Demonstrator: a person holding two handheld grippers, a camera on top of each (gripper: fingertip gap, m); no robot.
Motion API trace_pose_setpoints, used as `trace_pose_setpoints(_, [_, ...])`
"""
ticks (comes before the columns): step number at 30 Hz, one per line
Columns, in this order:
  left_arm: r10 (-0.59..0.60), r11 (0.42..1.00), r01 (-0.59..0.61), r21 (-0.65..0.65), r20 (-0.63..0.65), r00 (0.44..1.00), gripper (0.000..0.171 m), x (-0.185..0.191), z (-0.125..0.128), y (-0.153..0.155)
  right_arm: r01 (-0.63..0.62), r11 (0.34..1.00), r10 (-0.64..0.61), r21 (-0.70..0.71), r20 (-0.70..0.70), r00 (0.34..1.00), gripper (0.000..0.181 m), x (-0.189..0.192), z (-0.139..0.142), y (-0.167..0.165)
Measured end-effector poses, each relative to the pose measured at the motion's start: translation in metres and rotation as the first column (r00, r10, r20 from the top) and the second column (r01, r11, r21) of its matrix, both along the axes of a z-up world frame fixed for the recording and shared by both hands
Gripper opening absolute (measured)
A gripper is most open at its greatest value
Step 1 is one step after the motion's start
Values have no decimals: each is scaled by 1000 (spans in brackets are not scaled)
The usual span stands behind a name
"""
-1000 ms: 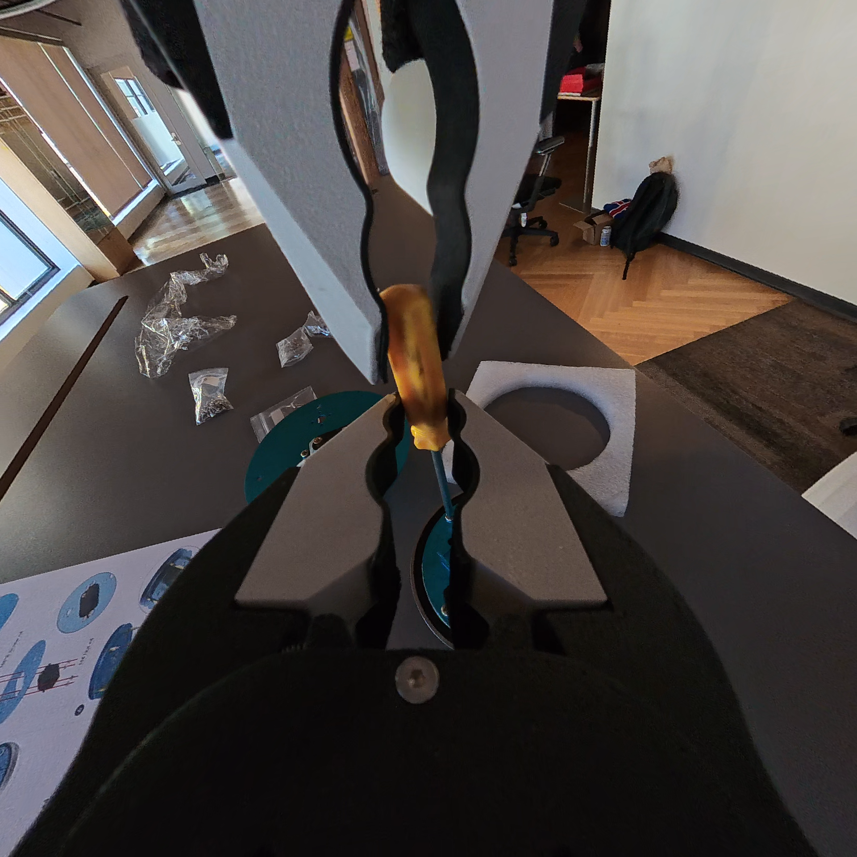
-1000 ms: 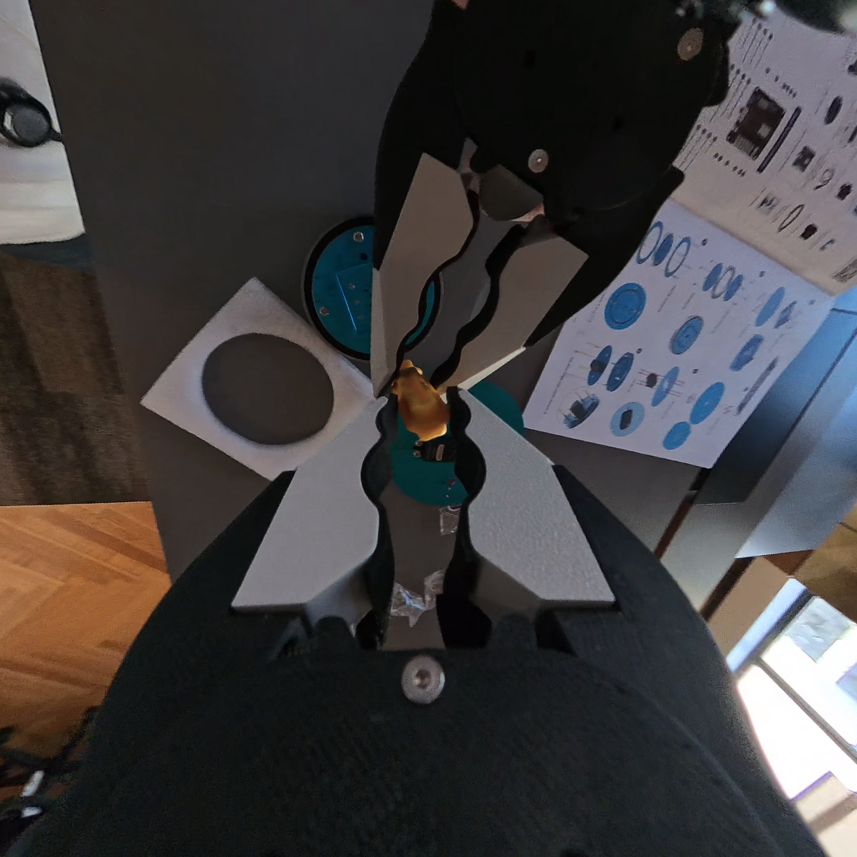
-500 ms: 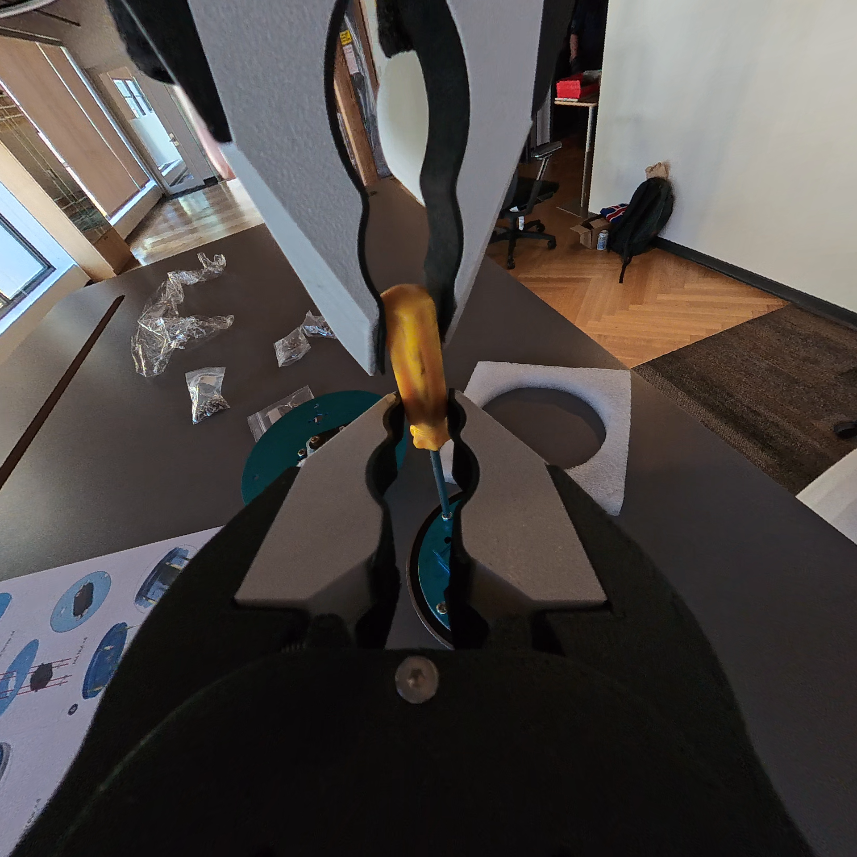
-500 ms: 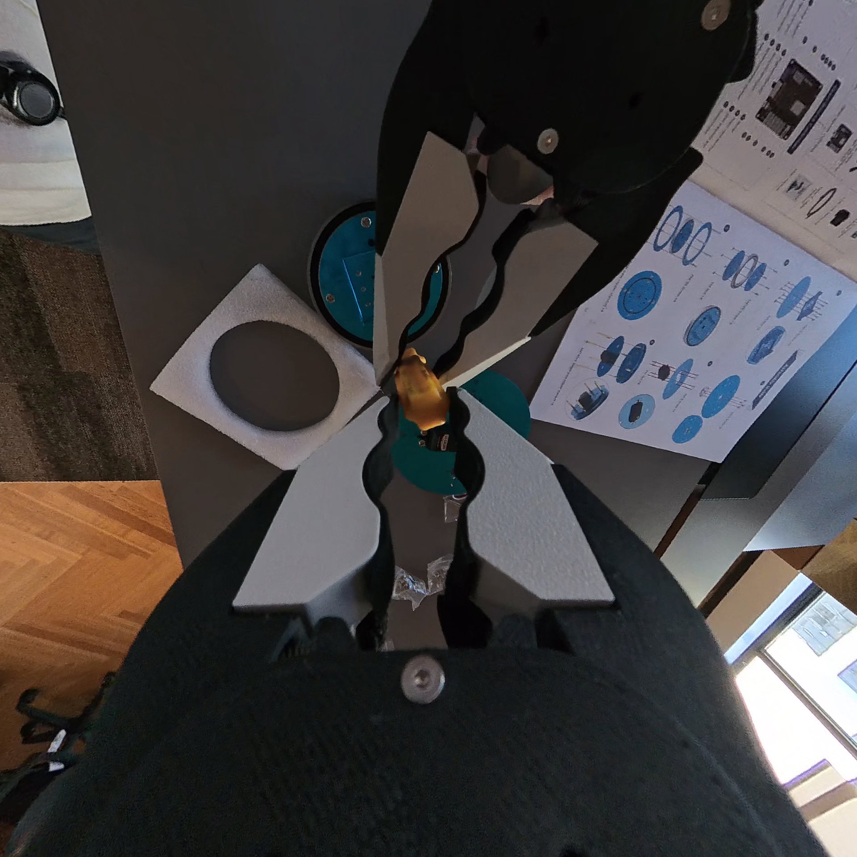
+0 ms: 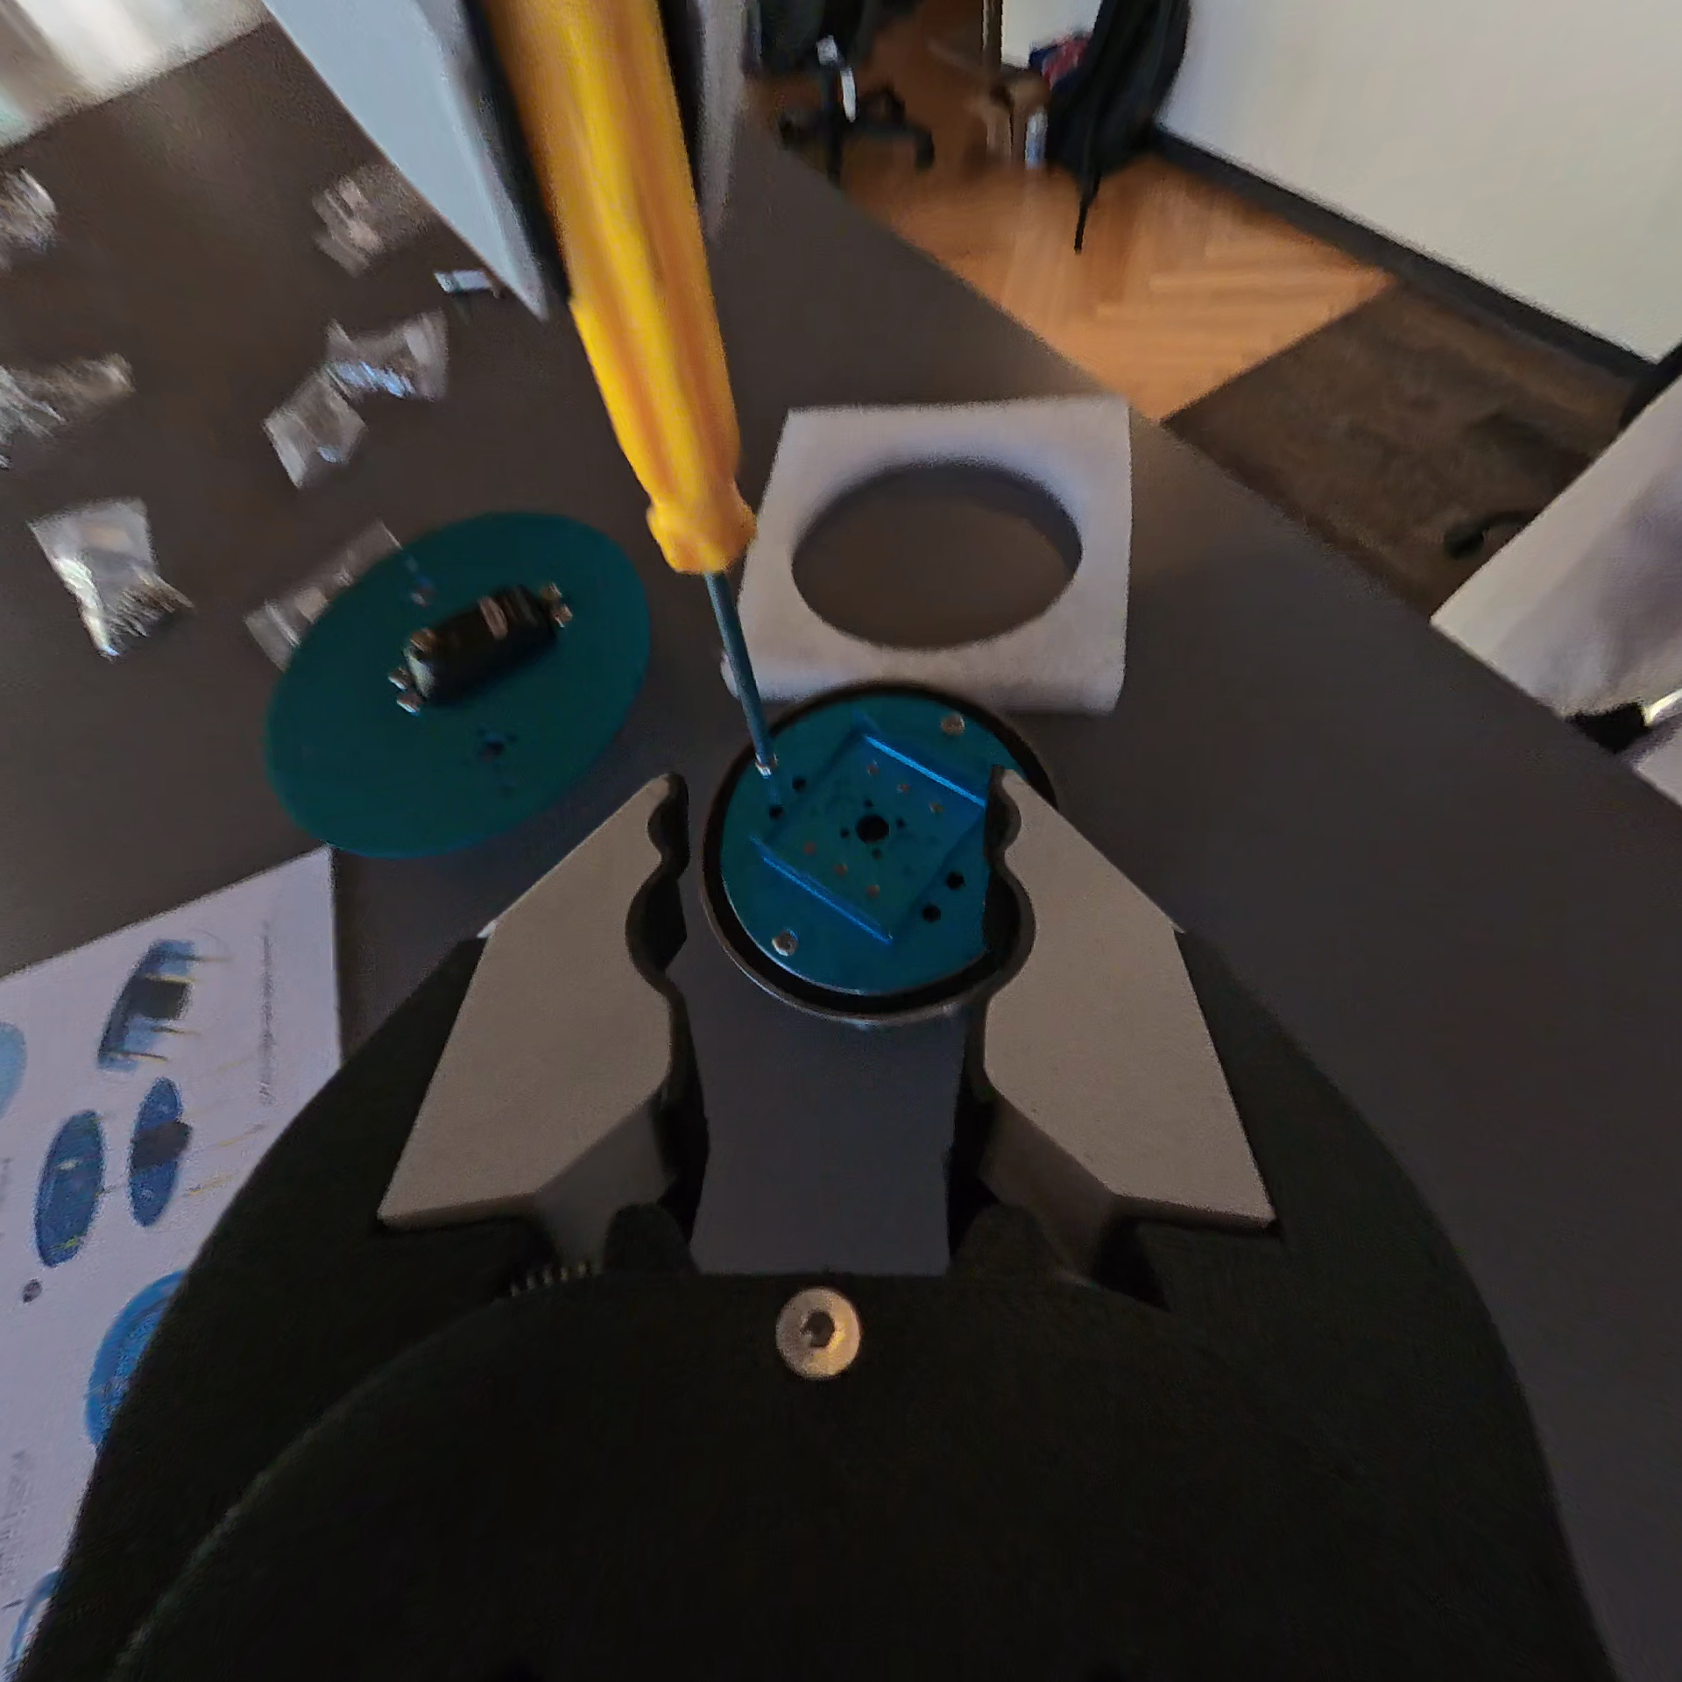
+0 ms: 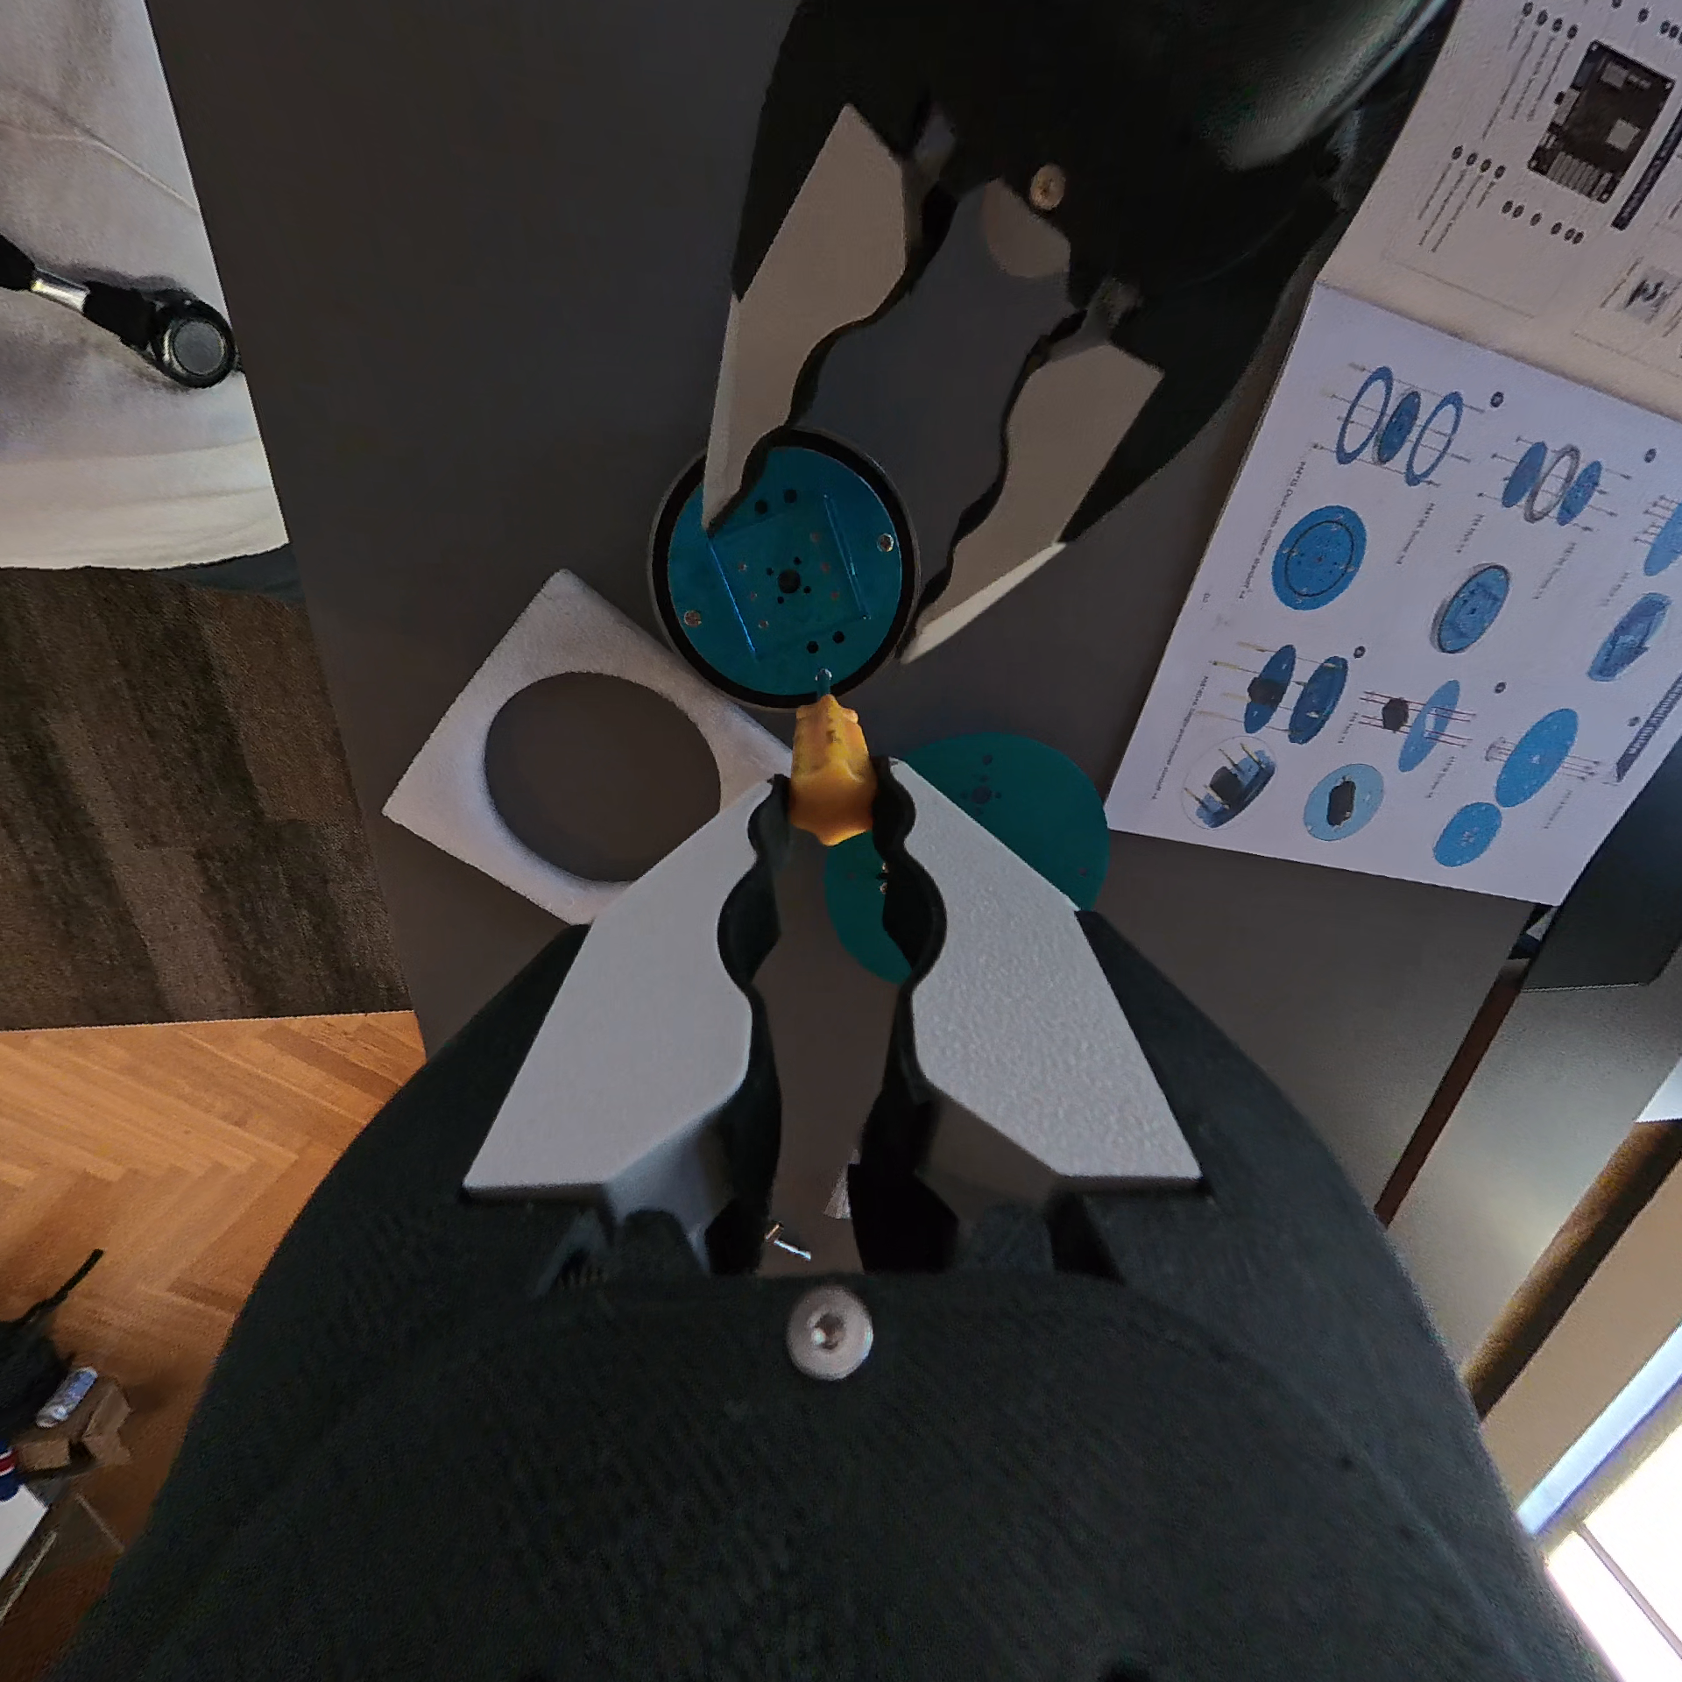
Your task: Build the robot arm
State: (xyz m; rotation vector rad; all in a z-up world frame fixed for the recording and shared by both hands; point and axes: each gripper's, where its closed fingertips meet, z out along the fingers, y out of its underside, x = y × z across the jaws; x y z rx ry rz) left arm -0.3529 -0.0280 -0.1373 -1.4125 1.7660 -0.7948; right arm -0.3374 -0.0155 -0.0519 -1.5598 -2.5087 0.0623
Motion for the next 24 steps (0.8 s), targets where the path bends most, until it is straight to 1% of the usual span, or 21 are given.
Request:
trace_pose_setpoints(2, [-8,1000,8,-8,-55,998,68,0,-13,-2,10,1000,-10,-7,5,1000,17,0,0,1])
trace_pose_setpoints(4, [-6,1000,7,10,-78,997,68,2,-21,-2,27,999,-27,-18,8,1000,17,0,0,1])
trace_pose_setpoints(7, [-9,1000,8,-22,-79,997,59,3,-23,-4,75,997,-74,-37,9,997,17,0,0,3])
trace_pose_setpoints(11, [7,998,-11,-65,-53,999,60,3,-24,-3,168,984,-169,-64,-14,985,17,1,0,5])
trace_pose_setpoints(15, [32,996,-35,-83,-41,999,60,4,-24,-3,290,953,-294,-84,-37,955,17,3,0,7])
trace_pose_setpoints(18, [54,995,-57,-84,-38,998,61,5,-25,-3,411,907,-416,-87,-58,907,16,3,0,7])
trace_pose_setpoints(21, [65,994,-67,-85,-33,997,61,7,-25,-3,556,823,-566,-115,-95,819,17,2,0,8])
trace_pose_setpoints(24, [67,994,-69,-90,-24,997,62,7,-25,-2,625,773,-634,-109,-114,765,16,6,1,9])
